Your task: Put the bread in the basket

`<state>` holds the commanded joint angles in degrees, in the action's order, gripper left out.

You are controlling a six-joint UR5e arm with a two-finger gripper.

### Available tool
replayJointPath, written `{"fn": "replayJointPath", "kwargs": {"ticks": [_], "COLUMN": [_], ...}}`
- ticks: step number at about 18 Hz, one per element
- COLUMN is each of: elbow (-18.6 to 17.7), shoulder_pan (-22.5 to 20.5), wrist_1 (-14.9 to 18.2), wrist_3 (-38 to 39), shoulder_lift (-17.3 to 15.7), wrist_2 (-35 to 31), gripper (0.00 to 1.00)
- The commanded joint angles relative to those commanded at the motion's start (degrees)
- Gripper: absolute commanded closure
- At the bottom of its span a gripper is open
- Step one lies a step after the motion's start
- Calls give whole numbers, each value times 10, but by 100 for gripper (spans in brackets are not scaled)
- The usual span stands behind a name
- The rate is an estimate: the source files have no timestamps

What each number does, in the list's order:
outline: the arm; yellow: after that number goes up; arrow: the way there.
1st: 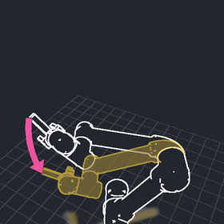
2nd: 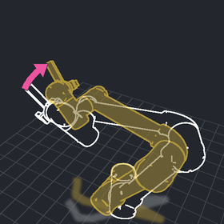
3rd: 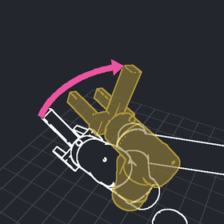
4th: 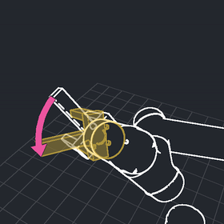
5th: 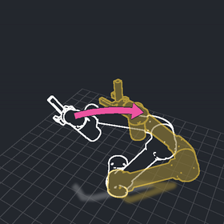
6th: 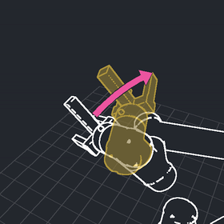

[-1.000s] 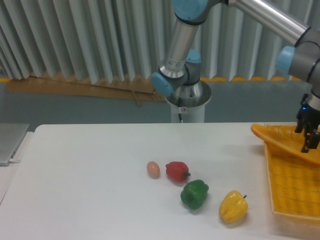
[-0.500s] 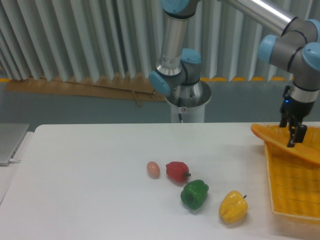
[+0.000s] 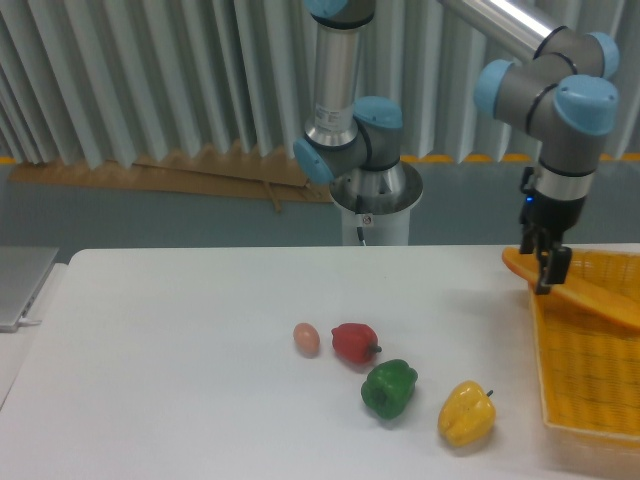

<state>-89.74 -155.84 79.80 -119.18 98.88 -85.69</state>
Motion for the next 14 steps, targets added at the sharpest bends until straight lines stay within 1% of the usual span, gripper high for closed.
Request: {"fn": "replayJointPath", "kwargs": {"ticks": [2, 5, 8, 10, 14], "elbow": [0, -2, -5, -5, -7], "shoulder_pan": [9, 24, 54, 68, 101], "wrist_1": [19, 61, 76, 84, 86], "wrist_3": [0, 5, 77, 105, 158], "shoulder_lift": [-4, -33, -49, -63, -69], "wrist_2": [0, -2, 6, 16, 17], "gripper": [0, 0, 0, 0, 0]}}
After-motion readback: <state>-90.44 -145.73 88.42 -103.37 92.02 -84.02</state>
